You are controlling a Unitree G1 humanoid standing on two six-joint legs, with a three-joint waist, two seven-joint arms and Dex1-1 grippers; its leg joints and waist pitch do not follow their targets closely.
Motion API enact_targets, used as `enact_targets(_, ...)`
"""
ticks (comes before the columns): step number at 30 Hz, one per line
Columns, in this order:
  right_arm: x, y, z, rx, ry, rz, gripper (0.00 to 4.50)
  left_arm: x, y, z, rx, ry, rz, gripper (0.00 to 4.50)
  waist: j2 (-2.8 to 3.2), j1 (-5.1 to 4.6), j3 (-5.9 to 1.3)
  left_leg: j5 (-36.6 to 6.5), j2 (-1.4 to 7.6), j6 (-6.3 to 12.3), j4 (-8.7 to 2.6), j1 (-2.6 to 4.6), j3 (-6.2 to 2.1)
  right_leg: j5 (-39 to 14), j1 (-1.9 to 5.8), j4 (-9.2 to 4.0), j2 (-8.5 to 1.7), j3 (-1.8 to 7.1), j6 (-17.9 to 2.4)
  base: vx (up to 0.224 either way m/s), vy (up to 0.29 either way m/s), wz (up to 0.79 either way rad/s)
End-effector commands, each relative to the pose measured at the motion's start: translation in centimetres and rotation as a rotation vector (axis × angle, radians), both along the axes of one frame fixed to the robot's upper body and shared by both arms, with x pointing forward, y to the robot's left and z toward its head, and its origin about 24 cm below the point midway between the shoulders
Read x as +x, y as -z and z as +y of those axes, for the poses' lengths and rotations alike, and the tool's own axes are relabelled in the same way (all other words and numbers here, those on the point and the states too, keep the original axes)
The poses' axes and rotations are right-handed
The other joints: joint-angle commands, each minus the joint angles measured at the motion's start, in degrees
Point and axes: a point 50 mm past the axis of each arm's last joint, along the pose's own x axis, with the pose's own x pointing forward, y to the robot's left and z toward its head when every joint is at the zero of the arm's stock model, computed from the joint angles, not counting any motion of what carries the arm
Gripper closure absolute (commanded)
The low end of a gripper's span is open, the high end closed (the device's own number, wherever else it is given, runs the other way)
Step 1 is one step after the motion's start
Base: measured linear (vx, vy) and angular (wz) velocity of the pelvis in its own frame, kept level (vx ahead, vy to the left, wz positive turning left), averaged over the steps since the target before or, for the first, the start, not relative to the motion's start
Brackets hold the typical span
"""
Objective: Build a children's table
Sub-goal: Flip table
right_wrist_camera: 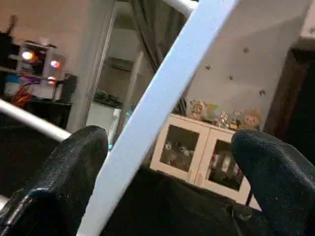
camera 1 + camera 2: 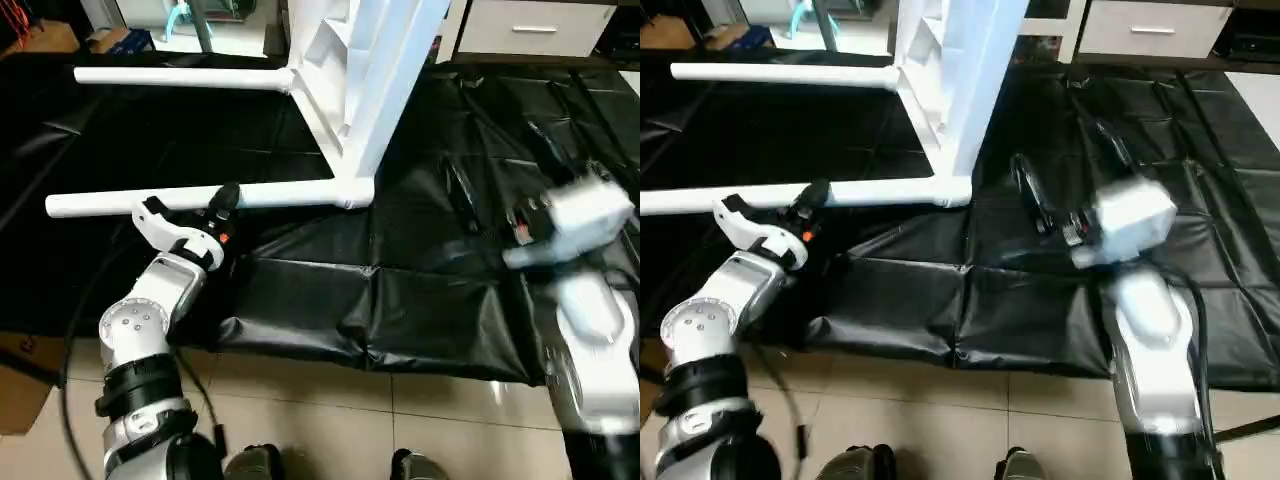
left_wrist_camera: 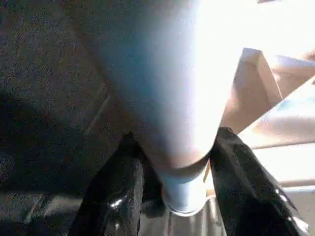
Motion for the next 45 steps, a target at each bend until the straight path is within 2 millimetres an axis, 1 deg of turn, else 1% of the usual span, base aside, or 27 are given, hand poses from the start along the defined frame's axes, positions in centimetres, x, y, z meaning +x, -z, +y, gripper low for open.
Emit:
enact_targets(1, 1.1, -0.3, 0.4, 0.038, 0.022, 0.056, 0.0, -0.6, 2.9, -1.9, 0.159, 0.101, 0.156, 2.78, -0.41, -0.52, -3.97, -10.84, 0.34, 4.74, -4.25, 1.97, 0.08, -6.98, 1.92, -3.05, 1.57, -0.31, -9.66, 0.0, 0.0, 0.0)
enact_targets(2, 1.8, -0.8, 0.5, 0.069, 0.031, 0.053, 0.0, -0.7, 3.1, -2.2, 0.163, 0.111, 0.16, 2.78, -0.43, -0.53, -3.96, -10.14, 0.33, 4.96, -4.2, 1.97, 0.17, -5.45, 1.98, -2.87, 1.64, -0.3, -10.36, 0.0, 0.0, 0.0)
enact_targets(3, 2.9, -1.3, 0.9, 0.092, 0.028, 0.068, 0.0, -0.9, 3.4, -2.4, 0.18, 0.13, 0.165, 2.78, -0.67, -0.44, -4.04, -9.35, 0.27, 4.93, -4.13, 1.92, 0.24, -4.45, 2.18, -2.7, 1.53, -0.34, -10.86, 0.0, 0.0, 0.0)
enact_targets(4, 2.9, -1.3, 0.9, 0.092, 0.028, 0.068, 0.0, -0.9, 3.4, -2.4, 0.18, 0.13, 0.165, 2.78, -0.66, -0.52, -4.06, -8.99, 0.19, 4.93, -4.07, 1.83, 0.17, -4.16, 2.3, -2.45, 1.49, -0.4, -11.3, 0.0, 0.0, 0.0)
enact_targets(5, 5.0, -2.1, 1.4, 0.133, 0.017, 0.111, 0.0, -1.3, 3.9, -2.8, 0.194, 0.147, 0.174, 2.78, -0.93, -0.45, -4.01, -9.62, 0.29, 5.03, -4.07, 2.13, 0.45, -4.67, 2.11, -2.71, 1.49, -0.34, -11.62, 0.0, 0.0, 0.0)
enact_targets(6, 6.0, -2.4, 1.7, 0.145, 0.003, 0.143, 0.0, -1.4, 4.0, -2.9, 0.198, 0.153, 0.174, 2.78, -1.22, -0.83, -4.02, -10.39, 0.12, 4.93, -4.19, 1.79, 0.33, -6.3, 2.55, -2.53, 1.43, -0.47, -12.01, 0.0, 0.0, 0.0)
enact_targets(7, 6.6, -2.6, 1.9, 0.149, -0.006, 0.16, 0.0, -1.5, 4.0, -2.9, 0.196, 0.155, 0.174, 2.78, -0.89, -0.81, -3.88, -11.26, 0.27, 4.78, -4.11, 2.2, 0.48, -7.5, 2.11, -2.72, 1.35, -0.29, -12.11, 0.0, 0.0, 0.0)
enact_targets(8, 7.2, -2.7, 2.0, 0.142, -0.009, 0.175, 0.0, -1.6, 4.1, -3.0, 0.194, 0.154, 0.174, 2.78, -1.24, -0.88, -3.91, -10.99, 0.28, 4.85, -4.04, 2.16, 0.53, -7.35, 2.16, -2.74, 1.34, -0.23, -12.1, 0.0, 0.0, 0.0)
enact_targets(9, 7.6, -2.9, 2.1, 0.135, -0.008, 0.185, 0.0, -1.6, 4.1, -3.0, 0.193, 0.154, 0.174, 2.78, -1.04, -0.66, -4.01, -9.54, 0.28, 4.94, -3.99, 2.06, 0.47, -6.13, 2.29, -2.51, 1.29, -0.25, -12.36, 0.0, 0.0, 0.0)
enact_targets(10, 8.1, -3.1, 1.8, 0.142, 0.027, 0.189, 0.0, -1.7, 4.2, -3.0, 0.191, 0.153, 0.174, 2.78, -1.68, -0.75, -4.02, -8.87, 0.29, 5.11, -3.94, 1.99, 0.58, -5.49, 2.31, -2.61, 1.39, -0.18, -12.21, 0.0, 0.0, 0.0)
enact_targets(11, 9.0, -3.6, 1.4, 0.165, 0.091, 0.2, 0.0, -1.9, 4.2, -3.1, 0.19, 0.153, 0.173, 2.78, -1.62, -0.62, -4.15, -7.39, 0.28, 5.13, -3.92, 1.7, 0.43, -4.28, 2.54, -2.18, 1.2, -0.23, -12.43, 0.0, 0.0, 0.0)
enact_targets(12, 9.1, -3.7, 1.3, 0.171, 0.101, 0.202, 0.0, -1.9, 4.2, -3.1, 0.19, 0.152, 0.173, 2.78, -1.54, -0.95, -4.06, -7.93, 0.17, 4.54, -4.06, 1.73, 0.46, -5.11, 2.57, -2.39, 1.36, -0.39, -12.26, 0.0, 0.0, 0.0)
enact_targets(14, 9.5, -4.1, 0.8, 0.222, 0.152, 0.2, 0.0, -2.1, 4.3, -2.9, 0.191, 0.148, 0.174, 2.78, -2.1, -1.49, -4.02, -9.75, 0.18, 3.93, -4.12, 1.79, 0.52, -6.44, 2.59, -2.52, 1.32, -0.29, -11.71, 0.0, 0.0, 0.0)
enact_targets(18, 9.7, -5.0, 0.5, 0.333, 0.15, 0.169, 0.0, -2.4, 4.5, -2.7, 0.2, 0.14, 0.178, 2.78, -2.11, -1.64, -4.16, -11.44, 0.28, 3.45, -4.2, 2.12, 0.58, -7.26, 2.29, -2.68, 1.39, -0.18, -10.64, 0.0, 0.0, 0.0)
enact_targets(19, 9.6, -5.2, 0.6, 0.343, 0.149, 0.154, 0.0, -2.4, 4.5, -2.7, 0.204, 0.139, 0.18, 2.78, -2.12, -1.51, -4.23, -10.7, 0.28, 3.7, -4.08, 2.19, 0.61, -5.93, 2.26, -2.57, 1.46, -0.19, -10.81, 0.0, 0.0, 0.0)
enact_targets(20, 9.6, -5.3, 0.7, 0.34, 0.144, 0.148, 0.0, -2.5, 4.6, -2.7, 0.205, 0.138, 0.18, 2.78, -1.91, -1.47, -4.3, -10.01, 0.24, 3.8, -4.06, 2.07, 0.57, -4.94, 2.37, -2.39, 1.49, -0.23, -11.0, 0.0, 0.0, 0.0)
enact_targets(22, 9.4, -5.3, 0.9, 0.345, 0.149, 0.133, 0.0, -2.4, 4.7, -2.8, 0.207, 0.14, 0.181, 2.78, -1.91, -1.5, -4.37, -8.08, 0.18, 4.37, -3.9, 2.07, 0.67, -1.96, 2.39, -2.24, 1.64, -0.32, -11.58, 0.0, 0.0, 0.0)
enact_targets(26, 9.4, -5.3, 0.9, 0.348, 0.15, 0.13, 0.0, -2.4, 4.7, -2.8, 0.207, 0.14, 0.181, 2.78, -1.95, -1.34, -4.33, -9.41, 0.26, 4.2, -3.99, 2.21, 0.7, -3.62, 2.45, -2.34, 1.55, -0.29, -11.83, 0.0, 0.0, 0.0)
enact_targets(27, 9.4, -5.2, 1.0, 0.348, 0.145, 0.135, 0.0, -2.4, 4.6, -2.9, 0.208, 0.143, 0.179, 2.78, -1.47, -1.31, -4.28, -9.59, 0.26, 3.96, -4.03, 2.23, 0.62, -3.79, 2.42, -2.29, 1.53, -0.31, -11.79, 0.0, 0.0, 0.0)
enact_targets(28, 9.5, -5.0, 1.1, 0.341, 0.125, 0.148, 0.0, -2.4, 4.6, -3.0, 0.21, 0.151, 0.177, 2.78, -1.66, -1.41, -4.25, -9.84, 0.25, 3.86, -4.06, 2.21, 0.68, -3.91, 2.41, -2.44, 1.59, -0.31, -11.67, 0.0, 0.0, 0.0)
enact_targets(29, 9.6, -4.9, 1.3, 0.334, 0.098, 0.164, 0.0, -2.4, 4.6, -3.1, 0.214, 0.161, 0.174, 2.78, -1.3, -1.48, -4.32, -10.45, 0.23, 3.58, -4.07, 2.31, 0.68, -3.72, 2.44, -2.47, 1.65, -0.38, -11.69, 0.0, 0.0, 0.0)
enact_targets(30, 10.0, -4.5, 1.5, 0.305, 0.047, 0.201, 0.0, -2.4, 4.5, -3.5, 0.223, 0.186, 0.167, 2.78, -1.43, -1.43, -4.38, -10.88, 0.23, 3.53, -4.08, 2.25, 0.63, -3.38, 2.53, -2.36, 1.63, -0.4, -11.91, 0.0, 0.0, 0.0)
enact_targets(32, 10.1, -4.6, 1.4, 0.295, 0.051, 0.206, 0.0, -2.4, 4.5, -3.5, 0.225, 0.193, 0.166, 2.78, -1.65, -1.36, -4.51, -10.78, 0.32, 3.66, -4.02, 2.29, 0.65, -2.91, 2.58, -2.32, 1.56, -0.39, -12.51, 0.0, 0.0, 0.0)
enact_targets(35, 10.3, -4.6, 1.2, 0.299, 0.061, 0.212, 0.0, -2.4, 4.5, -3.5, 0.226, 0.189, 0.165, 2.78, -1.56, -1.17, -4.6, -8.86, 0.32, 4.06, -3.9, 2.27, 0.64, -1.57, 2.67, -2.06, 1.51, -0.38, -13.55, 0.0, 0.0, 0.0)
enact_targets(36, 10.4, -4.7, 1.0, 0.311, 0.063, 0.215, 0.28, -2.4, 4.5, -3.4, 0.226, 0.189, 0.164, 2.78, -1.7, -1.16, -4.71, -8.29, 0.28, 4.32, -3.8, 2.24, 0.67, -1.0, 2.79, -1.98, 1.51, -0.37, -13.78, 0.0, 0.0, 0.0)
enact_targets(41, 10.8, -4.9, 0.2, 0.399, 0.063, 0.245, 0.55, -2.5, 4.5, -3.3, 0.231, 0.19, 0.161, 2.78, -1.66, -1.07, -4.81, -7.52, 0.28, 5.21, -3.66, 2.24, 0.72, -0.61, 2.86, -1.89, 1.44, -0.39, -14.5, 0.0, 0.0, 0.0)
enact_targets(45, 11.0, -5.3, -0.3, 0.425, 0.061, 0.238, 1.0, -2.6, 4.5, -3.3, 0.235, 0.194, 0.158, 2.78, -1.63, -1.09, -4.91, -7.45, 0.29, 5.55, -3.56, 2.27, 0.75, -0.71, 2.89, -1.88, 1.44, -0.43, -14.9, 0.0, 0.0, 0.0)
